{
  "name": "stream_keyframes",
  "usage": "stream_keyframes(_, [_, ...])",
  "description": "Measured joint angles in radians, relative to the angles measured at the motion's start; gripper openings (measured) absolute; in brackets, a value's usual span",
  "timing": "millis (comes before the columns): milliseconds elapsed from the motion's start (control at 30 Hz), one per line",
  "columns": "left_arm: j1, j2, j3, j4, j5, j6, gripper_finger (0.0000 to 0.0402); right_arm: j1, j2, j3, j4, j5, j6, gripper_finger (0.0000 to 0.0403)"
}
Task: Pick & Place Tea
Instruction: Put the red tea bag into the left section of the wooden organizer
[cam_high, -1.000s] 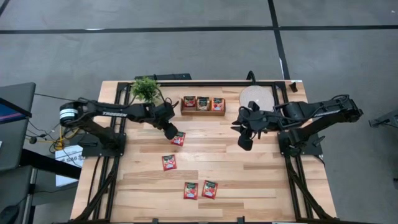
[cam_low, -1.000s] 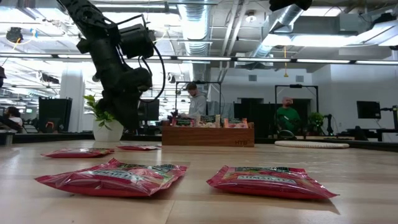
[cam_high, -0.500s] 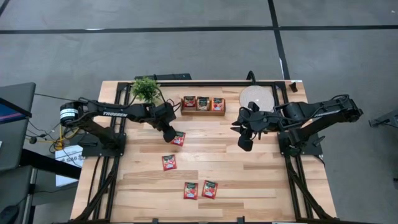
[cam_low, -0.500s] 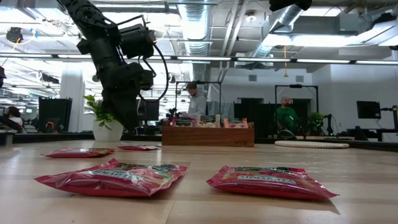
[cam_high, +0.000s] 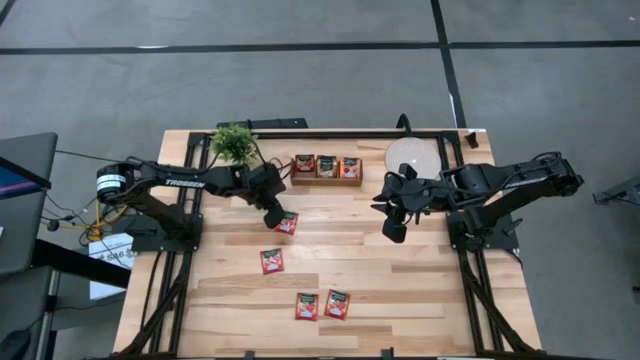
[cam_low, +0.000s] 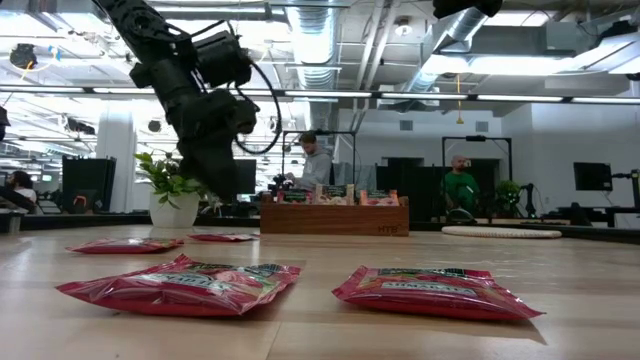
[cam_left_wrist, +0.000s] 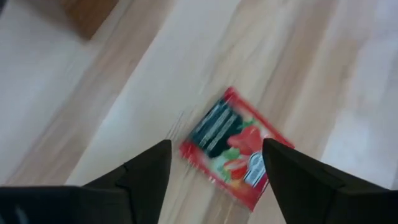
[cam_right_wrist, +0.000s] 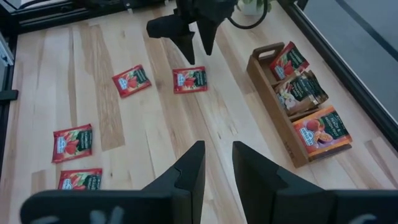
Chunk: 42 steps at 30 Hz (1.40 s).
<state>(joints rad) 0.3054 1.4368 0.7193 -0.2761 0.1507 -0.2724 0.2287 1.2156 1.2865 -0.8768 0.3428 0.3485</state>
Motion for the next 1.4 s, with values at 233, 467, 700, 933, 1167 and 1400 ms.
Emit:
stream_keyframes(233, [0.000, 0.022, 0.080, -0.050, -0.002, 0.168, 0.0248, 0.000, 0.000, 0.000, 0.001, 0.000, 0.017, 0.0075])
stream_keyframes(467, [0.000, 0.137, 0.194, -0.184, -0.060, 0.351, 0.0248, 0.000, 0.000, 0.000, 0.003, 0.000, 0.018, 0.0075])
stream_keyframes(700, [-0.005, 0.251, 0.231, -0.221, -0.072, 0.451, 0.0248, 0.000, 0.000, 0.000, 0.009, 0.000, 0.019, 0.0075])
stream_keyframes(933, [-0.018, 0.283, 0.231, -0.215, -0.130, 0.497, 0.0248, 0.000, 0.000, 0.000, 0.026, 0.000, 0.019, 0.0075])
stream_keyframes(1167, [-0.018, 0.283, 0.231, -0.196, -0.130, 0.509, 0.0247, 0.000, 0.000, 0.000, 0.037, 0.000, 0.019, 0.0075])
stream_keyframes(1400, [-0.018, 0.283, 0.231, -0.186, -0.130, 0.512, 0.0247, 0.000, 0.000, 0.000, 0.042, 0.000, 0.019, 0.0075])
